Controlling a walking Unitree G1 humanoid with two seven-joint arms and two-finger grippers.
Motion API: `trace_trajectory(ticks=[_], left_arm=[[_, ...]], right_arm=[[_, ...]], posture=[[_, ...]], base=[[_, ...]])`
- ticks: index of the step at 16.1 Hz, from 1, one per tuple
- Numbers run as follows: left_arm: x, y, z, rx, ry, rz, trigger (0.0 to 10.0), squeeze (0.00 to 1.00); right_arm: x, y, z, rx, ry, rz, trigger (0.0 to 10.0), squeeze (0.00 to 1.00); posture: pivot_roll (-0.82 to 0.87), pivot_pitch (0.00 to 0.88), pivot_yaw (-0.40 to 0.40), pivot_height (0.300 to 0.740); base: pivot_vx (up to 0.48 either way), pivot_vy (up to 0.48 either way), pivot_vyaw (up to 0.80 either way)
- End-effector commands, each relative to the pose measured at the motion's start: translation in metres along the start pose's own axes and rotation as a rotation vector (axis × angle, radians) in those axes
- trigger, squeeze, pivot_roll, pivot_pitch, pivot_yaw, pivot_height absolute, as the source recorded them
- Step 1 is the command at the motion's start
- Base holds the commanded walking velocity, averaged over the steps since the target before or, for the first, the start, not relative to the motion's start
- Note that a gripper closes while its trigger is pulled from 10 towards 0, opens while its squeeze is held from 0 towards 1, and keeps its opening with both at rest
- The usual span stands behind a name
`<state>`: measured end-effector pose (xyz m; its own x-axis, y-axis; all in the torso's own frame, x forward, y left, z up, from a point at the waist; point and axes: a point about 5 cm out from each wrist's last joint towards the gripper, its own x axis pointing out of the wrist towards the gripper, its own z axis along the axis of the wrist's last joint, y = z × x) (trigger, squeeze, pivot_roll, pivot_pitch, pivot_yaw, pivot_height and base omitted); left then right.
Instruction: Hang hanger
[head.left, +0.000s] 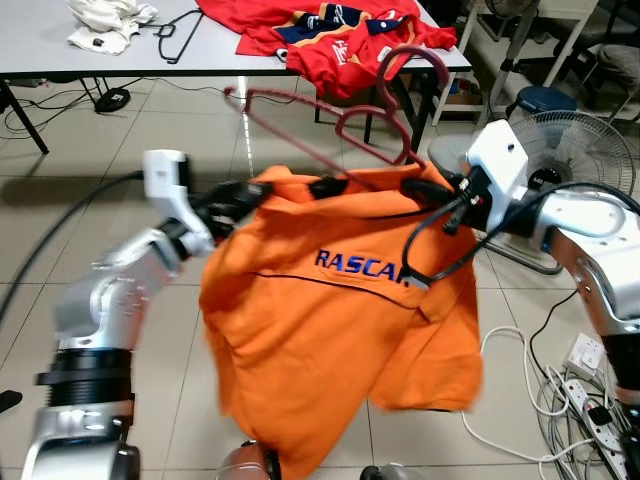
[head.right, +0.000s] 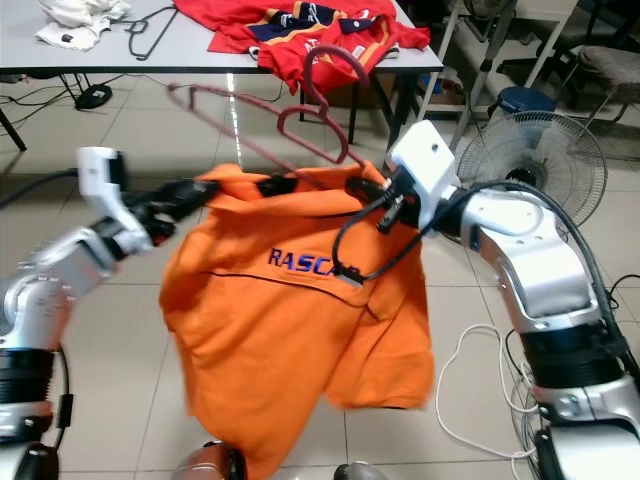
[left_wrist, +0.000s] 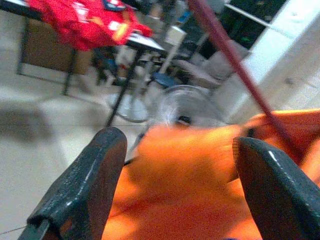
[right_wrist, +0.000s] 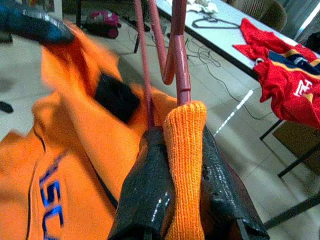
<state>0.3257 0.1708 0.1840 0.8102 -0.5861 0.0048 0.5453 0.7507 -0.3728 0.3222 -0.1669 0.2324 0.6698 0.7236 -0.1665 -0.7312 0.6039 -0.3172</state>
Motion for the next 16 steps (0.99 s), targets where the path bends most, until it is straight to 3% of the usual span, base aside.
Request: trace_trajectory(ticks=[1,2,5,6,9,10,11,12,14,15,16], left_arm=[[0.005,-0.011,-0.001,0.005,0.003,-0.045,10.0,1.00],[0.013,-0.025,0.001,0.008,-0.011,-0.092,10.0,1.00],[0.023,-0.039,0.009,0.008,-0.053,-0.125,10.0,1.00],[0.025,-0.039,0.012,0.072,-0.062,-0.101,10.0,1.00],[-0.003,-0.029,0.029,0.246,-0.085,-0.158,10.0,1.00],[-0.022,-0.025,0.032,0.366,-0.016,-0.222,10.0,1.00],[-0.032,-0.022,0.033,0.428,0.028,-0.250,10.0,1.00],[-0.042,-0.022,0.038,0.451,0.056,-0.297,10.0,0.00],[-0.054,-0.022,0.057,0.503,0.045,-0.345,10.0,0.00],[-0.055,-0.022,0.070,0.547,0.004,-0.342,10.0,0.00],[-0.046,-0.029,0.090,0.539,-0.097,-0.354,10.0,0.00]], right_arm=[[-0.001,-0.004,0.012,-0.025,-0.032,-0.026,10.0,0.00],[0.005,0.002,0.012,-0.027,-0.039,-0.017,10.0,0.00],[0.015,0.013,0.011,-0.030,-0.044,0.000,10.0,0.00],[0.019,0.020,0.009,-0.032,-0.043,0.016,10.0,0.00],[0.009,0.011,-0.005,-0.035,0.007,-0.001,10.0,0.00],[0.002,0.003,-0.011,-0.042,0.033,-0.008,10.0,0.00],[-0.002,-0.001,-0.014,-0.047,0.043,-0.002,10.0,0.00],[-0.005,-0.004,-0.016,-0.055,0.053,0.023,10.0,0.00],[-0.011,-0.008,-0.022,-0.068,0.078,0.083,10.0,0.00],[-0.012,-0.008,-0.023,-0.061,0.077,0.137,10.0,0.00],[-0.015,-0.002,-0.021,-0.025,0.065,0.266,10.0,0.00]], posture=[[-0.07,0.084,-0.026,0.740],[-0.07,0.085,-0.024,0.740],[-0.07,0.088,-0.022,0.740],[-0.07,0.087,-0.018,0.740],[-0.07,0.087,-0.018,0.740],[-0.07,0.084,-0.026,0.740],[-0.06,0.081,-0.031,0.740],[-0.05,0.078,-0.040,0.740],[-0.05,0.076,-0.043,0.740],[-0.04,0.074,-0.043,0.740],[-0.03,0.073,-0.042,0.740]], base=[[0.000,0.000,0.00],[0.000,0.000,0.00],[0.000,0.000,0.00],[0.000,0.000,0.00],[0.000,0.000,0.00],[0.000,0.000,0.00],[0.000,0.000,0.00],[0.000,0.000,0.00],[0.000,0.000,0.00],[0.000,0.000,0.00],[0.000,0.000,0.00]])
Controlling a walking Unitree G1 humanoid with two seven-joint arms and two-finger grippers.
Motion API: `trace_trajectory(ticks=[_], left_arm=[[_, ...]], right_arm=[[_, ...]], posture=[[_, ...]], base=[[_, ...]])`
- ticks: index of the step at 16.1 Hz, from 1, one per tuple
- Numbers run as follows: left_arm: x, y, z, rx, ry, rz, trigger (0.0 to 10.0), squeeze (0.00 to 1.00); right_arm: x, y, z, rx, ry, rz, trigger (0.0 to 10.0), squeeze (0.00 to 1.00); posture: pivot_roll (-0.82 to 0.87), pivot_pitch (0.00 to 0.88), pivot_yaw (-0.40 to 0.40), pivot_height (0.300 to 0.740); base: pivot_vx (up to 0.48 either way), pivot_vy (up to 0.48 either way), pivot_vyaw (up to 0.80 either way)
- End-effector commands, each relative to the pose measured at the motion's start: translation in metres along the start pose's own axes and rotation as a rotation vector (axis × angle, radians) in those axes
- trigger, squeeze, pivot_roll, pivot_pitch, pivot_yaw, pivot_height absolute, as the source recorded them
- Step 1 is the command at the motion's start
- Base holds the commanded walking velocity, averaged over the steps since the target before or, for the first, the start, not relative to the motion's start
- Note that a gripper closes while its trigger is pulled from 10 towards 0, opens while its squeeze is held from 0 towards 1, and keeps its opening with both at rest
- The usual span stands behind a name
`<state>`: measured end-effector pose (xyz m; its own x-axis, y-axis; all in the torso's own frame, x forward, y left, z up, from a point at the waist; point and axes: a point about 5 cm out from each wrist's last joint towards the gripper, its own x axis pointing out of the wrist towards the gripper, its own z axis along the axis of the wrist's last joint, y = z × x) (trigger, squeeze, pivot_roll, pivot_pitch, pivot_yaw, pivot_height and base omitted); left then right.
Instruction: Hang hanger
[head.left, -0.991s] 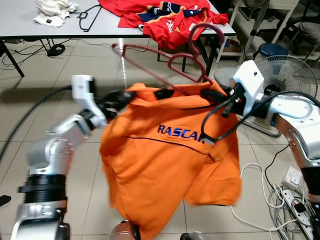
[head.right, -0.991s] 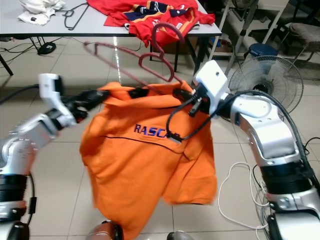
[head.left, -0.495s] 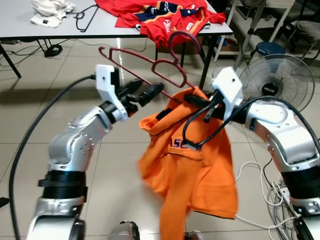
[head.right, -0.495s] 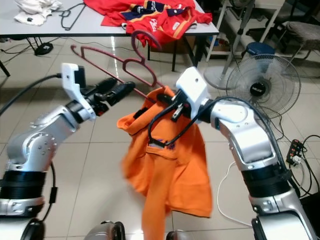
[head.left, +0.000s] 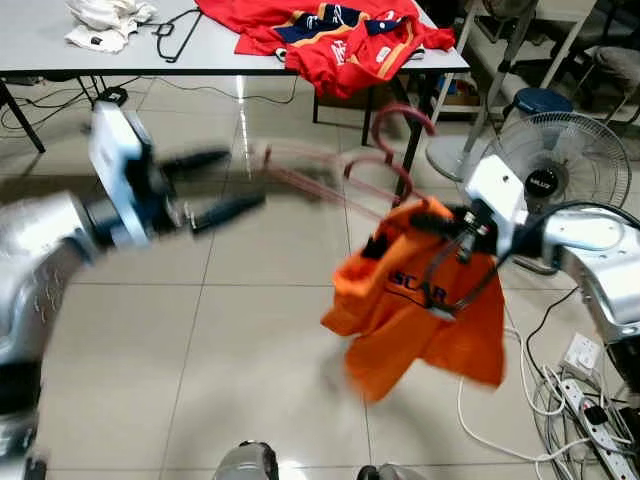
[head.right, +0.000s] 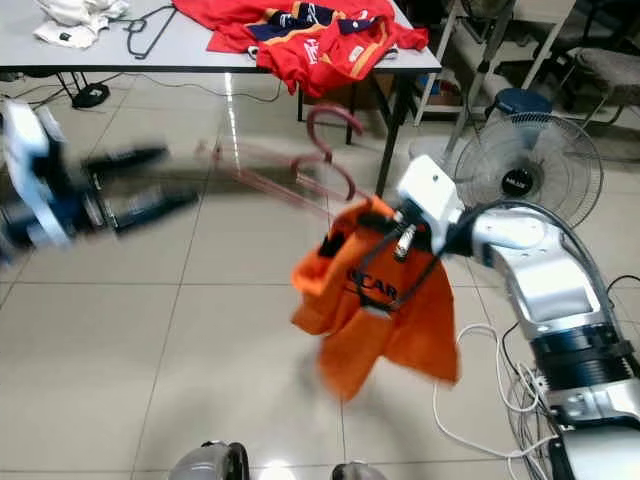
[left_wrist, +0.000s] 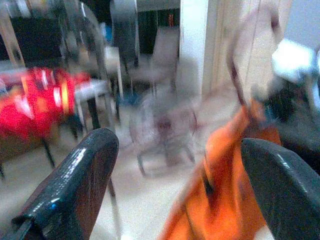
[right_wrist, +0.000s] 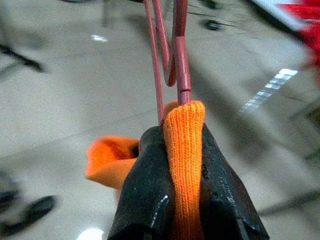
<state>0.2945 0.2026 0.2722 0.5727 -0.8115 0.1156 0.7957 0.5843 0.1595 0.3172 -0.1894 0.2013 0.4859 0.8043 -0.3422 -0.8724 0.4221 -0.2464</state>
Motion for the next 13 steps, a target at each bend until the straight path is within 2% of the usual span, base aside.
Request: trace_trajectory(ticks=[1,3,4,6,8,9,11,13], left_arm=[[0.009,0.003,0.019,0.018,-0.087,0.000,10.0,0.00],[0.024,0.000,0.028,-0.017,-0.163,-0.036,10.0,0.00],[0.033,-0.009,0.030,-0.089,-0.199,-0.129,10.0,1.00],[0.038,-0.022,0.020,-0.114,-0.127,-0.244,10.0,1.00],[0.037,-0.032,0.011,-0.152,-0.070,-0.339,10.0,0.99],[0.037,-0.036,0.009,-0.185,-0.065,-0.377,10.0,0.00],[0.042,-0.041,0.009,-0.195,-0.072,-0.391,10.0,0.00],[0.053,-0.054,0.006,-0.215,-0.076,-0.452,10.0,0.00]], right_arm=[[-0.004,0.003,0.016,-0.029,-0.052,0.118,10.0,0.00],[-0.007,0.006,0.020,-0.031,-0.041,0.225,10.0,0.00],[-0.012,0.007,0.025,-0.032,-0.048,0.296,10.0,0.00],[-0.019,0.005,0.030,-0.045,-0.032,0.359,10.0,0.00],[-0.025,0.003,0.026,-0.073,0.030,0.387,10.0,0.00],[-0.027,0.003,0.023,-0.095,0.062,0.400,10.0,0.00],[-0.026,0.003,0.024,-0.120,0.067,0.399,10.0,0.00],[-0.018,0.005,0.025,-0.146,0.057,0.377,10.0,0.00]], posture=[[-0.03,0.073,-0.040,0.740],[-0.03,0.074,-0.035,0.740],[-0.04,0.074,-0.037,0.740],[-0.04,0.074,-0.038,0.740],[-0.04,0.069,-0.045,0.740],[-0.04,0.065,-0.045,0.740],[-0.04,0.058,-0.043,0.740],[-0.05,0.054,-0.039,0.740]], base=[[0.000,0.000,0.00],[0.000,0.000,0.00],[0.000,0.000,0.00],[0.000,0.000,0.00],[0.000,0.000,0.00],[0.000,0.000,0.00],[0.000,0.000,0.00],[0.000,0.000,0.00]])
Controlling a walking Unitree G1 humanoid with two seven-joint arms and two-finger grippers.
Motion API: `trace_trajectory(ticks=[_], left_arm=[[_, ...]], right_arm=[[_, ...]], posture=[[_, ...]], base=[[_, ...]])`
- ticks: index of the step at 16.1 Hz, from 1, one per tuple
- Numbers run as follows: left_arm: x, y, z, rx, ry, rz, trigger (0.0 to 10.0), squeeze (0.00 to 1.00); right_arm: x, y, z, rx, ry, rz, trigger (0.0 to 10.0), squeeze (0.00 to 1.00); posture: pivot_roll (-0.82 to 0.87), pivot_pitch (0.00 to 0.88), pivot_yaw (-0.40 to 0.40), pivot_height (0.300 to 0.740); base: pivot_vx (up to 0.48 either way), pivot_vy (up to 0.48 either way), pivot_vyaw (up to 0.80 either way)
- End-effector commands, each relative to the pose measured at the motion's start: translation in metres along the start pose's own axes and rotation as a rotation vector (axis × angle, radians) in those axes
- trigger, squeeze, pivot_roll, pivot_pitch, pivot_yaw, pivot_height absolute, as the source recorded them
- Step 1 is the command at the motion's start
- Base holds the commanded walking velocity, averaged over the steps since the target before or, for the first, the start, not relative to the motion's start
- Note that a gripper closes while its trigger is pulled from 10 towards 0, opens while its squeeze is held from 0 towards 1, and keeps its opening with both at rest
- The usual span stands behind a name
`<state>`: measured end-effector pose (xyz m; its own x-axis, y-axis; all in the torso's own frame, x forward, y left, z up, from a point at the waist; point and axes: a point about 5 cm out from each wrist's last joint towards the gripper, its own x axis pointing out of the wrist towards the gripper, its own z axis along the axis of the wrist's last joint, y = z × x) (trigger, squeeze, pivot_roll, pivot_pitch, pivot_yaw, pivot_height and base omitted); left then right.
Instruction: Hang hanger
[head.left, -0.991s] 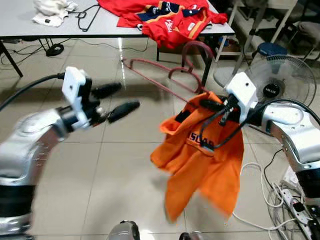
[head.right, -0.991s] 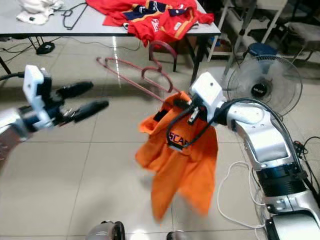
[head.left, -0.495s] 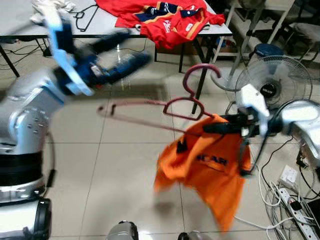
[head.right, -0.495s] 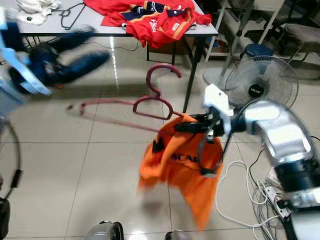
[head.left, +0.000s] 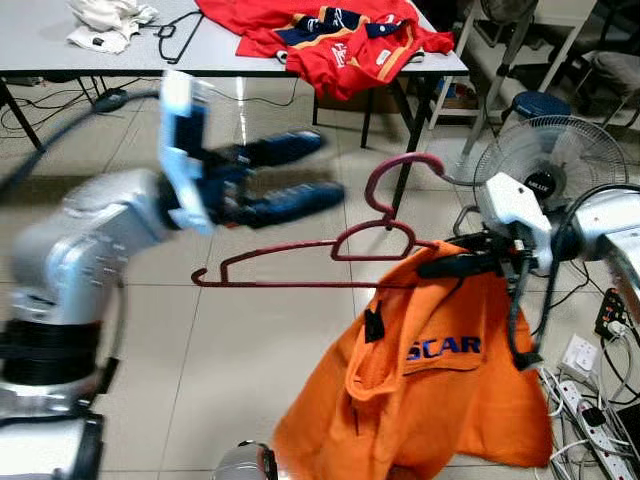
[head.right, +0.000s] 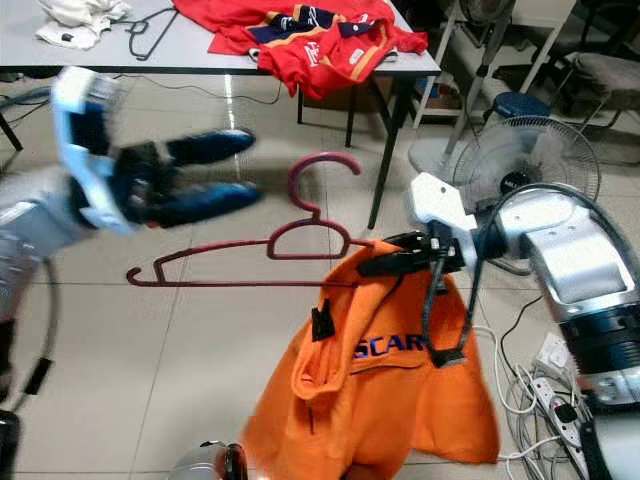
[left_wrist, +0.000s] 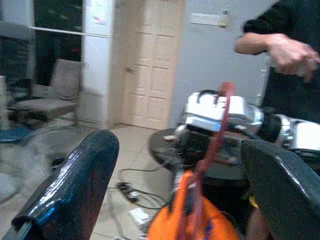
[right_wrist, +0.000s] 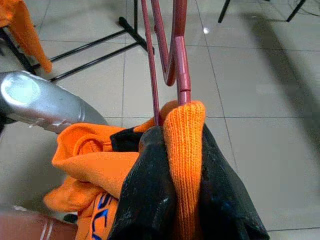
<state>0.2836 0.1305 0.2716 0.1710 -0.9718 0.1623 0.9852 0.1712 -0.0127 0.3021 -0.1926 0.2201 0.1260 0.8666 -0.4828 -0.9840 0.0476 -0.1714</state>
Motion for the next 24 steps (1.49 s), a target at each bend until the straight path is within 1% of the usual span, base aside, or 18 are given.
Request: trace_trajectory(ticks=[1,3,4,6,9,10,11,12,13,14,15,16,21,24], left_arm=[[0.012,-0.011,-0.003,-0.017,0.009,-0.068,10.0,0.00],[0.017,-0.013,-0.011,-0.007,0.030,-0.051,10.0,0.00],[0.018,-0.013,-0.016,0.005,0.047,-0.035,10.0,0.00],[0.017,-0.014,-0.019,-0.002,0.048,-0.035,10.0,0.00],[0.021,-0.010,-0.028,0.037,0.065,0.026,10.0,0.00],[0.021,-0.009,-0.029,0.037,0.066,0.028,10.0,0.00],[0.020,-0.010,-0.029,0.027,0.055,0.024,4.8,0.00],[0.020,-0.010,-0.028,0.025,0.052,0.024,2.6,0.00],[0.020,-0.009,-0.028,0.025,0.050,0.023,1.8,0.00],[0.020,-0.009,-0.028,0.026,0.048,0.023,1.9,0.00],[0.020,-0.010,-0.028,0.032,0.053,0.019,9.5,0.00],[0.020,-0.011,-0.030,0.038,0.060,0.012,10.0,0.00],[0.021,-0.010,-0.028,0.041,0.041,0.011,10.0,0.00],[0.018,-0.006,-0.024,0.052,0.030,0.022,9.5,0.00]], right_arm=[[0.001,-0.004,0.005,-0.054,0.015,-0.038,10.0,0.00],[0.004,-0.005,0.004,-0.054,0.010,-0.053,10.0,0.00],[0.006,-0.004,0.005,-0.053,-0.001,-0.050,10.0,0.00],[0.009,-0.001,0.004,-0.058,-0.003,-0.040,10.0,0.00],[0.015,-0.002,0.005,-0.072,-0.013,-0.043,10.0,0.00],[0.016,-0.003,0.006,-0.074,-0.015,-0.045,10.0,0.00],[0.019,-0.003,0.007,-0.076,-0.024,-0.045,10.0,0.00],[0.019,-0.003,0.007,-0.076,-0.027,-0.044,10.0,0.00],[0.020,-0.003,0.008,-0.076,-0.029,-0.042,10.0,0.00],[0.020,-0.003,0.008,-0.076,-0.031,-0.040,10.0,0.00],[0.021,-0.003,0.009,-0.077,-0.034,-0.035,10.0,0.00],[0.021,-0.002,0.009,-0.080,-0.038,-0.031,10.0,0.00],[0.022,-0.003,0.011,-0.086,-0.041,-0.025,10.0,0.00],[0.021,-0.002,0.011,-0.089,-0.040,-0.027,10.0,0.00]], posture=[[-0.05,0.053,-0.037,0.740],[-0.05,0.050,-0.033,0.740],[-0.05,0.047,-0.032,0.740],[-0.04,0.044,-0.032,0.740],[-0.04,0.042,-0.033,0.740],[-0.04,0.042,-0.033,0.740],[-0.04,0.040,-0.031,0.740],[-0.04,0.040,-0.031,0.740],[-0.04,0.040,-0.031,0.740],[-0.04,0.042,-0.034,0.740],[-0.04,0.045,-0.033,0.740],[-0.04,0.046,-0.031,0.740],[-0.04,0.046,-0.031,0.740],[-0.04,0.045,-0.026,0.740]], base=[[0.000,0.000,0.00],[0.000,0.000,0.00],[0.000,0.000,0.00],[0.000,0.000,0.00],[0.000,0.000,0.00],[0.000,0.000,0.00],[0.000,0.000,0.00],[0.000,0.000,0.00],[0.000,0.000,0.00],[0.000,0.000,0.00],[0.000,0.000,0.00],[0.000,0.000,0.00],[0.000,0.000,0.00],[0.000,0.000,0.00]])
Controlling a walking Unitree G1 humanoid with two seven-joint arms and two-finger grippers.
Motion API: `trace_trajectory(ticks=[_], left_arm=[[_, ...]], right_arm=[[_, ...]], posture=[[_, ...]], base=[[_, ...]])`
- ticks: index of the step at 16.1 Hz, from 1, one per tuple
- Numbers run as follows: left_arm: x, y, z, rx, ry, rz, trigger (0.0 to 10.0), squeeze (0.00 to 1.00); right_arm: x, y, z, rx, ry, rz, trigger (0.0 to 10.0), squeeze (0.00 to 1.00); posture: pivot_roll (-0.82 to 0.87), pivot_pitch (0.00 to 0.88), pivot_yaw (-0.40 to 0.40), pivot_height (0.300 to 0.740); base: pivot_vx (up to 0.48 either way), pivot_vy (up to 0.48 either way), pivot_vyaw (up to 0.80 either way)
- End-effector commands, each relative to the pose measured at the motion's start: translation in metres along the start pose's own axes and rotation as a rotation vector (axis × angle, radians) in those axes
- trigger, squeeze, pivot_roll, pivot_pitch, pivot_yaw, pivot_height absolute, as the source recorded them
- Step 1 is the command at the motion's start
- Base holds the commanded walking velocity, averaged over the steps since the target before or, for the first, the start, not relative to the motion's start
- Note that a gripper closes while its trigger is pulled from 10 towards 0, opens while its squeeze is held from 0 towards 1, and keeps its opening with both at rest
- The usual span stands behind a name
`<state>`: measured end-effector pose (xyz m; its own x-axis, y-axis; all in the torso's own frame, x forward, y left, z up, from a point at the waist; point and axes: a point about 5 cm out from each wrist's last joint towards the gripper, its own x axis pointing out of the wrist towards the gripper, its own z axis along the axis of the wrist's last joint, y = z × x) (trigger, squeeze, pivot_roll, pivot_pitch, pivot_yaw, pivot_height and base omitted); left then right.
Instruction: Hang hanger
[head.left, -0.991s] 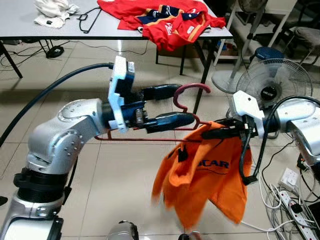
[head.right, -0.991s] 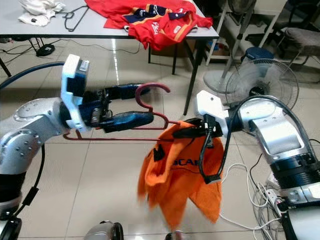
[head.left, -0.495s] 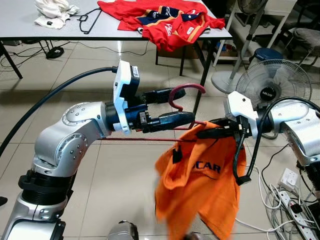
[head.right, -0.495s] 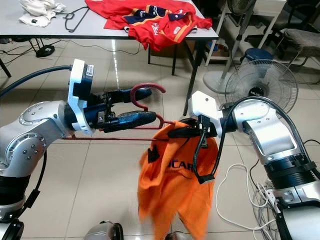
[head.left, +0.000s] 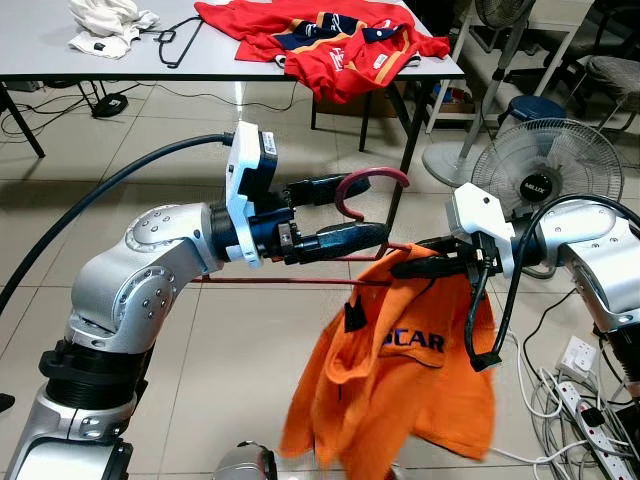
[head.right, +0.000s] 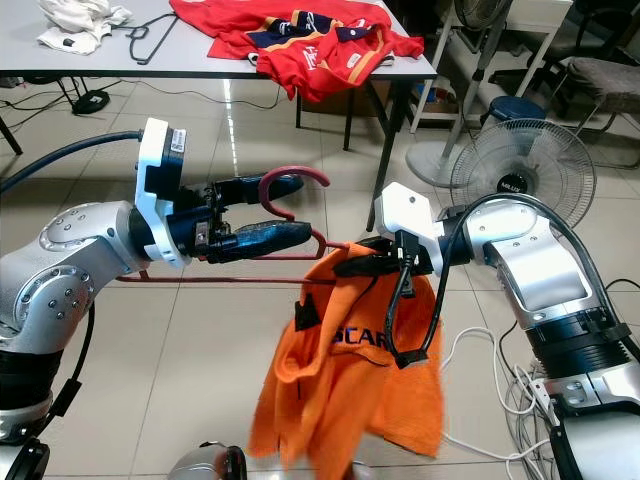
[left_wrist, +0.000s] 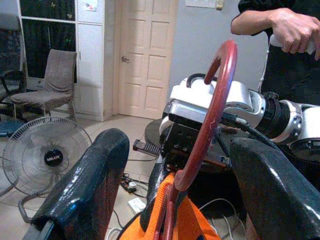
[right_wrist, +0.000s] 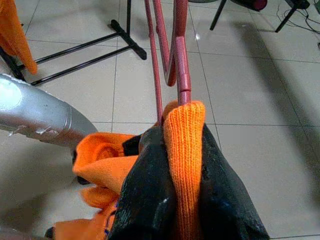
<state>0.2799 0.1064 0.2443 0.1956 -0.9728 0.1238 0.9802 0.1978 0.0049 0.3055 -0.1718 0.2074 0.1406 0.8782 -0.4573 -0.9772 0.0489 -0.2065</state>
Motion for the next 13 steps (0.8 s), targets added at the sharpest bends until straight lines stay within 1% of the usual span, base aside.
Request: trace_trajectory(ticks=[1,2,3,4,5,9,13], left_arm=[[-0.0011,0.0018,0.0075,0.030,-0.011,0.000,8.7,0.00],[-0.0017,0.0021,0.0078,0.030,-0.011,0.002,4.8,0.00],[-0.0023,0.0020,0.0078,0.030,-0.011,0.002,4.8,0.00],[-0.0035,0.0022,0.0081,0.030,-0.011,0.004,4.2,0.00],[-0.0037,0.0034,0.0086,0.041,-0.010,0.014,10.0,0.00],[-0.0041,0.0088,0.0125,0.059,-0.013,0.035,10.0,0.00],[-0.0043,0.0106,0.0130,0.052,-0.021,0.031,10.0,0.00]], right_arm=[[-0.0032,-0.0023,0.0120,-0.058,-0.014,-0.009,10.0,0.00],[-0.0029,-0.0024,0.0118,-0.057,-0.015,-0.010,10.0,0.00],[-0.0027,-0.0024,0.0118,-0.057,-0.015,-0.011,10.0,0.00],[-0.0014,-0.0028,0.0125,-0.059,-0.019,-0.015,10.0,0.00],[-0.0016,-0.0030,0.0127,-0.059,-0.020,-0.015,10.0,0.00],[-0.0032,-0.0049,0.0141,-0.062,-0.022,-0.021,10.0,0.00],[-0.0032,-0.0059,0.0161,-0.064,-0.027,-0.023,10.0,0.00]], posture=[[-0.03,0.047,-0.026,0.740],[-0.03,0.049,-0.026,0.740],[-0.03,0.049,-0.026,0.740],[-0.02,0.051,-0.025,0.740],[-0.03,0.051,-0.026,0.740],[-0.03,0.057,-0.028,0.740],[-0.04,0.061,-0.026,0.740]], base=[[0.000,0.000,0.00],[0.000,0.000,0.00],[0.000,0.000,0.00],[0.000,0.000,0.00],[0.000,0.000,0.00],[0.000,0.000,0.00],[0.000,0.000,0.00]])
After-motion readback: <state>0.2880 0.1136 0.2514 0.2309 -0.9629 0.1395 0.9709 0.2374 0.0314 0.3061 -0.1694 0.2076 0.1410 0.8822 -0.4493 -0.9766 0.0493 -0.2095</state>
